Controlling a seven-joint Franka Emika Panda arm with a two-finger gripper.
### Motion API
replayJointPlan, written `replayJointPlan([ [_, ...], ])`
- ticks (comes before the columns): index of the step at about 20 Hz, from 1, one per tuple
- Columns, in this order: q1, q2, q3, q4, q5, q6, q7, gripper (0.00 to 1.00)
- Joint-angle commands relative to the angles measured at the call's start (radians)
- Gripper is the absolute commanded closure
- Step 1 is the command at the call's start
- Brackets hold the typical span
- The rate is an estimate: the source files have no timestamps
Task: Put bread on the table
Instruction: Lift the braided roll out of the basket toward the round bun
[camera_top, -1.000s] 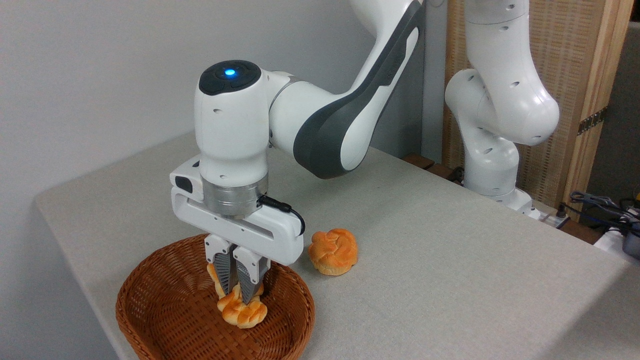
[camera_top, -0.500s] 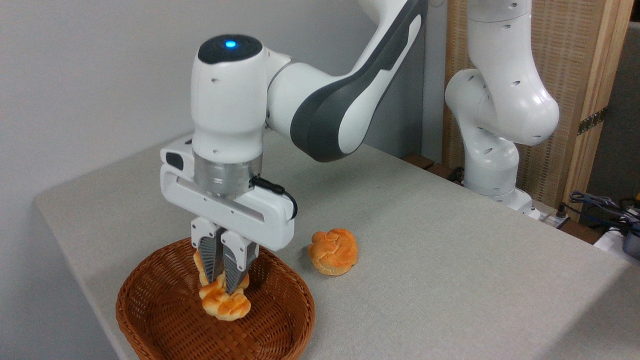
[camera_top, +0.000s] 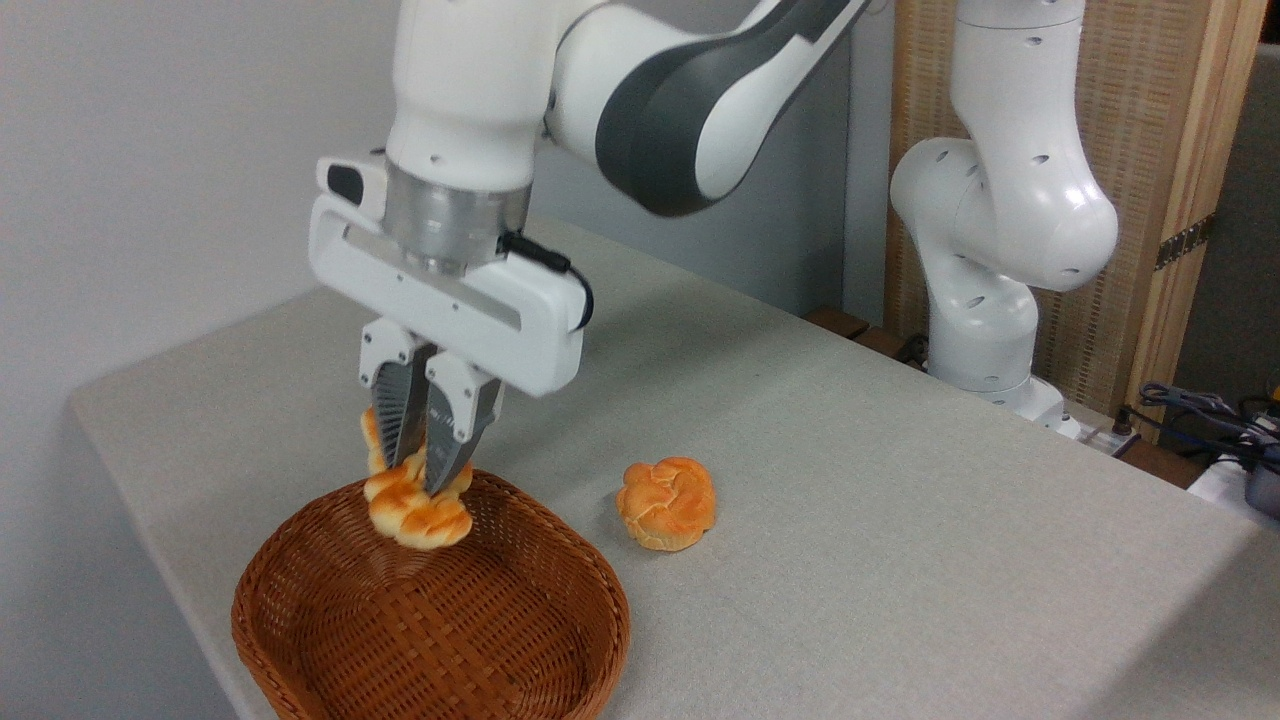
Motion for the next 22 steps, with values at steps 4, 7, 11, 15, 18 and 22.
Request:
replayJointPlan([
  [4,-0.003,-0.097,0.001,-0.018,0.001,-0.238,0.095,0.76],
  [7,-0.018,-0.116,-0.021,-0.039,0.091,-0.355,0.161,0.75],
  [11,-0.050,-0.127,-0.036,-0.090,0.154,-0.381,0.183,0.74],
  [15,-0.078,-0.110,-0.038,-0.105,0.168,-0.378,0.203,0.15],
  [18,-0.096,-0.099,-0.038,-0.105,0.171,-0.369,0.203,0.00],
  [22,-0.105,-0.098,-0.038,-0.104,0.171,-0.329,0.203,0.00],
])
